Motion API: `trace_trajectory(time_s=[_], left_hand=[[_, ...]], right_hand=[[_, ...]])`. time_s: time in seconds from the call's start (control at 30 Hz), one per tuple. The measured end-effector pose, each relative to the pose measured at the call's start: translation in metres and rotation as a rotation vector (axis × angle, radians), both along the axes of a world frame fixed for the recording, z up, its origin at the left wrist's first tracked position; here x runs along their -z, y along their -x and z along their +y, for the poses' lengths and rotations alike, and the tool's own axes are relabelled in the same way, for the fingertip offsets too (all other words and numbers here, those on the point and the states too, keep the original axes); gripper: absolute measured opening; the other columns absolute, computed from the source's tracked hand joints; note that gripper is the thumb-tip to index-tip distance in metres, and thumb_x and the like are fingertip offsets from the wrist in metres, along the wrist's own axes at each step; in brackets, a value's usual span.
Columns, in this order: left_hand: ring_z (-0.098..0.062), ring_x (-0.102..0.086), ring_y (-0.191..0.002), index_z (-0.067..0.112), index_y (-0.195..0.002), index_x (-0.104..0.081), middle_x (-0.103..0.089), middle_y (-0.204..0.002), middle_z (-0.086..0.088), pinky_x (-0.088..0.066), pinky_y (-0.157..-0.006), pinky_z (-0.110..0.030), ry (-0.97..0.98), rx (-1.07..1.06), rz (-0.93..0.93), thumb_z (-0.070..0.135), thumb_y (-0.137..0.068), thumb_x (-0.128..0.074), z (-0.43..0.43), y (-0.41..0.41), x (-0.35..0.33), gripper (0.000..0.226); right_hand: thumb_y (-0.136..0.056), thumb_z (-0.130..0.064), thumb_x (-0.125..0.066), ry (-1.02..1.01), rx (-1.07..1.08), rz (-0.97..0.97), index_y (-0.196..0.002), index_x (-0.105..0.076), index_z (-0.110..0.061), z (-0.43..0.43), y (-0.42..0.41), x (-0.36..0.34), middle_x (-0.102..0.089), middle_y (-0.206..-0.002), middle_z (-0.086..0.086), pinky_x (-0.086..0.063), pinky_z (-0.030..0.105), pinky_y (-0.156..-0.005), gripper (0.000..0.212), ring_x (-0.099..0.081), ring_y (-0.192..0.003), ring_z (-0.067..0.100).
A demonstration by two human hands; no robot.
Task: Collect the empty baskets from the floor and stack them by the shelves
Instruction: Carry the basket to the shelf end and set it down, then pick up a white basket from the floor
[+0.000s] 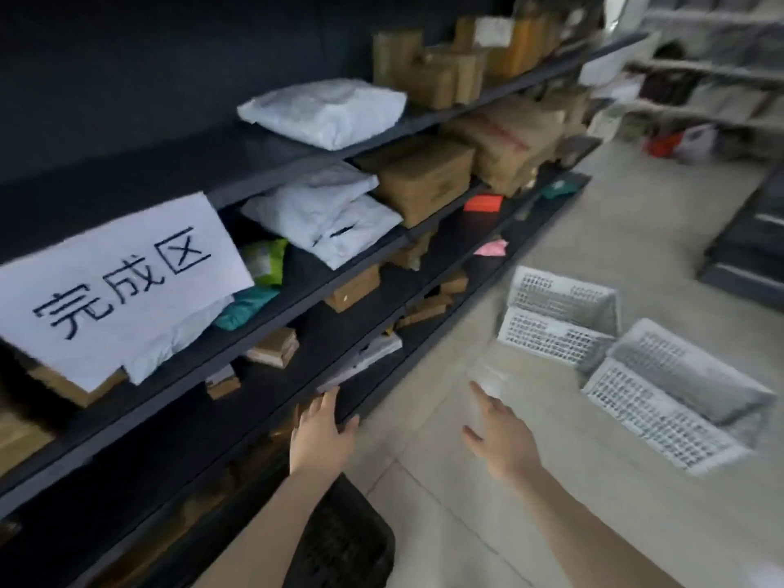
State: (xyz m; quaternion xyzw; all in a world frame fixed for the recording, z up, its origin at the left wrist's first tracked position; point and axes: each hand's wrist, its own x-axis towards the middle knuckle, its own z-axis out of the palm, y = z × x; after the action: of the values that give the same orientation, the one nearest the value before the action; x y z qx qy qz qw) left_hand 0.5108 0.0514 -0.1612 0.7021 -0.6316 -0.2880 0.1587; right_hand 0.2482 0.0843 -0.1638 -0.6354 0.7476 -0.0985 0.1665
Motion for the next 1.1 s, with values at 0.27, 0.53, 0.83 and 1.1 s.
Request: trace_trajectory(time_s=[0.27, 0.53, 0.83, 1.1], left_hand=[[-0.026, -0.046, -0.129, 0.024, -0.149, -0.024, -0.043, -0.148, -0.007, -0.043, -0.099, -0.038, 0.074, 0.260, 0.023, 0.035, -0.092, -0.051, -0.067, 0.205, -0.067, 0.064], [-0.029, -0.042, -0.132, 0.021, -0.148, -0.025, -0.039, -0.149, -0.009, -0.040, -0.105, -0.045, 0.051, 0.370, -0.018, 0.029, -0.093, -0.051, -0.115, 0.355, -0.084, 0.062], [-0.027, -0.054, -0.121, 0.019, -0.147, -0.028, -0.052, -0.140, -0.010, -0.048, -0.098, -0.042, 0.029, 0.362, -0.056, 0.033, -0.093, -0.051, -0.264, 0.459, -0.062, 0.061], [-0.031, -0.047, -0.128, 0.016, -0.148, -0.026, -0.043, -0.146, -0.014, -0.043, -0.103, -0.041, -0.085, 0.394, -0.064, 0.036, -0.093, -0.051, -0.408, 0.561, -0.032, 0.064]], right_hand=[[-0.089, -0.047, -0.050, 0.007, 0.313, -0.036, -0.150, -0.007, -0.028, 0.009, 0.195, -0.048, -0.044, -0.144, 0.004, -0.048, 0.032, -0.090, 0.077, -0.049, -0.125, 0.022], [-0.088, -0.041, -0.054, 0.006, 0.422, -0.102, -0.149, -0.009, -0.029, -0.029, 0.348, -0.066, -0.050, -0.138, 0.005, -0.048, 0.034, -0.090, 0.077, -0.053, -0.121, 0.024], [-0.088, -0.040, -0.055, -0.019, 0.449, -0.160, -0.150, -0.007, -0.026, -0.153, 0.454, -0.030, -0.046, -0.143, 0.005, -0.045, 0.035, -0.095, 0.079, -0.049, -0.125, 0.024], [-0.088, -0.043, -0.055, -0.078, 0.526, -0.143, -0.150, -0.011, -0.023, -0.284, 0.557, -0.014, -0.048, -0.142, 0.006, -0.044, 0.036, -0.096, 0.079, -0.048, -0.126, 0.024]])
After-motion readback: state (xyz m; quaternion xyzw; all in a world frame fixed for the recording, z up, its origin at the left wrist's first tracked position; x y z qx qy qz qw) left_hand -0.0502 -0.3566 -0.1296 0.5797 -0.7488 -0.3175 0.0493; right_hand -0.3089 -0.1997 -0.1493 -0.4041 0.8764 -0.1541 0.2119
